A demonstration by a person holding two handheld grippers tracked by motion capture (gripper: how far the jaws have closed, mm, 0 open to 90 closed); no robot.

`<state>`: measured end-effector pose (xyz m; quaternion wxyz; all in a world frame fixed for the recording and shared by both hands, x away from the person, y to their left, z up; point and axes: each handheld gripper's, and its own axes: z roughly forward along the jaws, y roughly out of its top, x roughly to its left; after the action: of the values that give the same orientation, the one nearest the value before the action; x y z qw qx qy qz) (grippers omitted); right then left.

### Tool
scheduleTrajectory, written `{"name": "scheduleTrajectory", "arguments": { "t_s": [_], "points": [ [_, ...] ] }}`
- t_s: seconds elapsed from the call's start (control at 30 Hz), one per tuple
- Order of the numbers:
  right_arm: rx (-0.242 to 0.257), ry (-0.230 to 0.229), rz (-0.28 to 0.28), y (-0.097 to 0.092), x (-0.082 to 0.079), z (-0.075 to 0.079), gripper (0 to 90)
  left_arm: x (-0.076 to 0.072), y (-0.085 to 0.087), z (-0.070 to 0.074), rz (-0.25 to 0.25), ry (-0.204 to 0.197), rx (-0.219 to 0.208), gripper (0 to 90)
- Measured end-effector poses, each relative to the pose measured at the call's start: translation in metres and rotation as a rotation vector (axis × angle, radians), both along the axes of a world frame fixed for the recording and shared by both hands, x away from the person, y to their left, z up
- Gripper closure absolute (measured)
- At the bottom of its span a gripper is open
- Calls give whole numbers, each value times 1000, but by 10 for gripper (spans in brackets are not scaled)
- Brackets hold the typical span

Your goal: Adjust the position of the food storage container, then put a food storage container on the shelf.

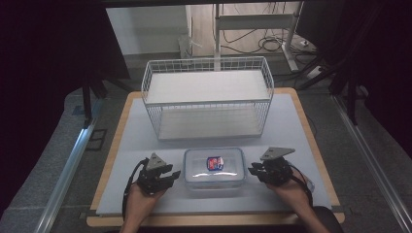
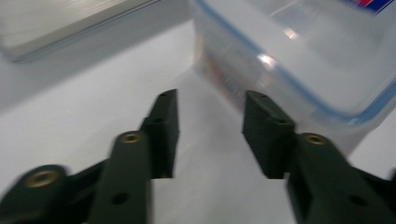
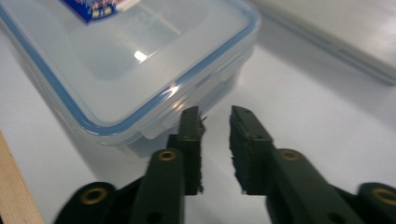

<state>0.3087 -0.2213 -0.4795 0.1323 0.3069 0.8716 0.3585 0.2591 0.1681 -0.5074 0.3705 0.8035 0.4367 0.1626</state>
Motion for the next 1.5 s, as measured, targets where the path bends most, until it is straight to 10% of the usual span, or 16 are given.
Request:
{"name": "scheduleTrajectory", "arguments": {
  "t_s": [0.37, 1.0, 1.5],
  "points": [
    [74, -15, -34, -22, -4, 6, 291, -8, 11, -2, -6, -12, -24, 104],
    [102, -5, -27, -24, -2, 2, 102, -6, 17, -7, -19, -69, -79, 0],
    [103, 55, 21, -9, 5, 9, 32, 4, 3, 22, -78, 32, -183, 19]
  ]
}}
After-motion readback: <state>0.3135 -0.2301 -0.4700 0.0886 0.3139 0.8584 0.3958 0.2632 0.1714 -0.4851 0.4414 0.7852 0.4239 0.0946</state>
